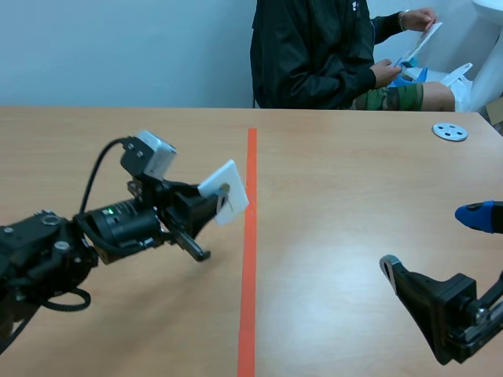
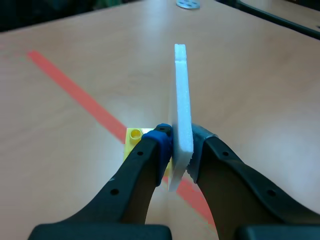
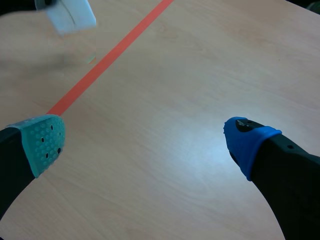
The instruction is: Sort the leaf by its shape. The table is split by an orange tape line. A compound leaf with several leaflets goes to the left side, a simple leaf with one blade goes to the right side. Return to the home posture when a red brick is placed on the table.
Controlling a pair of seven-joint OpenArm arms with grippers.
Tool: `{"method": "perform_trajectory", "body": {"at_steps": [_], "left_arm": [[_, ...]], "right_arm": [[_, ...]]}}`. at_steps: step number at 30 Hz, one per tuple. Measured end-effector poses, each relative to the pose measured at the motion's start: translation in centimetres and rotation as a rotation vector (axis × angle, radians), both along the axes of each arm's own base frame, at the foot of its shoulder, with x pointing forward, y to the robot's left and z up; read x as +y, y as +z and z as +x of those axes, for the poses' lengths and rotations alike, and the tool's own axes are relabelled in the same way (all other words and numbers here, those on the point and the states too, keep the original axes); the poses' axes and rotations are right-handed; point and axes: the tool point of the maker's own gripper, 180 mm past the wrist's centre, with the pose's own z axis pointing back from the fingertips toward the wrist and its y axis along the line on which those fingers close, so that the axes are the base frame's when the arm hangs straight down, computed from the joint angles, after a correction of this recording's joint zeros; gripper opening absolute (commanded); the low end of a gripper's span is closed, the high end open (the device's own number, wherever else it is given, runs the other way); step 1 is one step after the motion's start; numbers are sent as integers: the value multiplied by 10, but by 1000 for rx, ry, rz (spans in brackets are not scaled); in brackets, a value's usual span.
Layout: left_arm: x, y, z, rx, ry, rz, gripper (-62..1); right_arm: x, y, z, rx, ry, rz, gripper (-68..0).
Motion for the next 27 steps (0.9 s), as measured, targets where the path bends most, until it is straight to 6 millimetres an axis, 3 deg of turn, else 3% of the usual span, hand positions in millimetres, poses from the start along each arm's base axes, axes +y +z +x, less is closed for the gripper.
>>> {"method": "perform_trajectory", "body": {"at_steps": [8,13,19,27], "left_arm": [[81,17,39,-10,232,61,-569],[144,25,61,-29,467,115,-569],[192,23,61,-11,566,150,-569],[231,-18,45,91,673,147,-569]], "right_arm": [[0,0,0,0,0,0,4],[0,0,0,0,0,0,4],[0,0,0,0,0,0,4],[0,0,0,0,0,0,4]]}}
